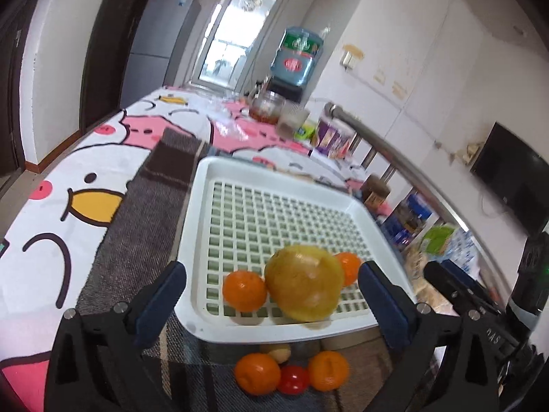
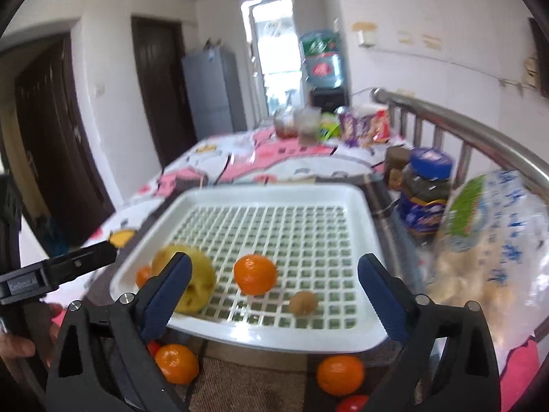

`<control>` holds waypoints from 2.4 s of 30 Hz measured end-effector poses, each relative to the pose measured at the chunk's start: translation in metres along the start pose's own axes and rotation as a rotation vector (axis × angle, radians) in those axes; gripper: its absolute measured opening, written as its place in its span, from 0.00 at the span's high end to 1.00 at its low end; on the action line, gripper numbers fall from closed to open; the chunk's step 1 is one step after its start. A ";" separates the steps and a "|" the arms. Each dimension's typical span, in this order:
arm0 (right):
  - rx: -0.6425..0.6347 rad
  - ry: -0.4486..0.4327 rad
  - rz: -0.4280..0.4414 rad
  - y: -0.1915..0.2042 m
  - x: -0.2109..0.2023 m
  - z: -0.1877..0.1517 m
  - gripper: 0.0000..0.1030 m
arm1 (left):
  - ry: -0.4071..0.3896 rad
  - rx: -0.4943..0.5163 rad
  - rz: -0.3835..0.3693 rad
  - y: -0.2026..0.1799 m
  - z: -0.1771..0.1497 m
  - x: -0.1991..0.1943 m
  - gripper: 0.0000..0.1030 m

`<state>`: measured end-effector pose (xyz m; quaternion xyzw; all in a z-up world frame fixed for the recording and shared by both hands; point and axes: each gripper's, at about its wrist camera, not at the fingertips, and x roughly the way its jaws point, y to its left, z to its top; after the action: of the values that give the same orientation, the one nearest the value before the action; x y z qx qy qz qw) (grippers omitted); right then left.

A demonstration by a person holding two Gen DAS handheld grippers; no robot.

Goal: Organize fruits
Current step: 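Withdraw both tools from the tray toward the tomatoes and oranges, then grasp a red cherry tomato with the right gripper while the left grasps an orange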

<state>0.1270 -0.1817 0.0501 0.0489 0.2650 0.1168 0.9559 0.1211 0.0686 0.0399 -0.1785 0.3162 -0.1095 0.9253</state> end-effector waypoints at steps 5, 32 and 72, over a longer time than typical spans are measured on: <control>0.017 -0.067 -0.012 -0.010 -0.030 0.008 0.02 | -0.063 0.020 -0.020 -0.011 0.000 -0.024 0.00; 0.049 0.066 -0.059 -0.058 -0.059 -0.059 0.01 | 0.034 0.310 0.027 -0.067 -0.056 -0.021 0.00; 0.026 0.314 -0.050 -0.047 -0.022 -0.096 0.51 | 0.204 0.132 0.102 0.001 -0.070 0.018 0.48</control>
<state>0.0680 -0.2300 -0.0283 0.0360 0.4136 0.0957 0.9047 0.0916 0.0460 -0.0218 -0.0891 0.4095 -0.1006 0.9024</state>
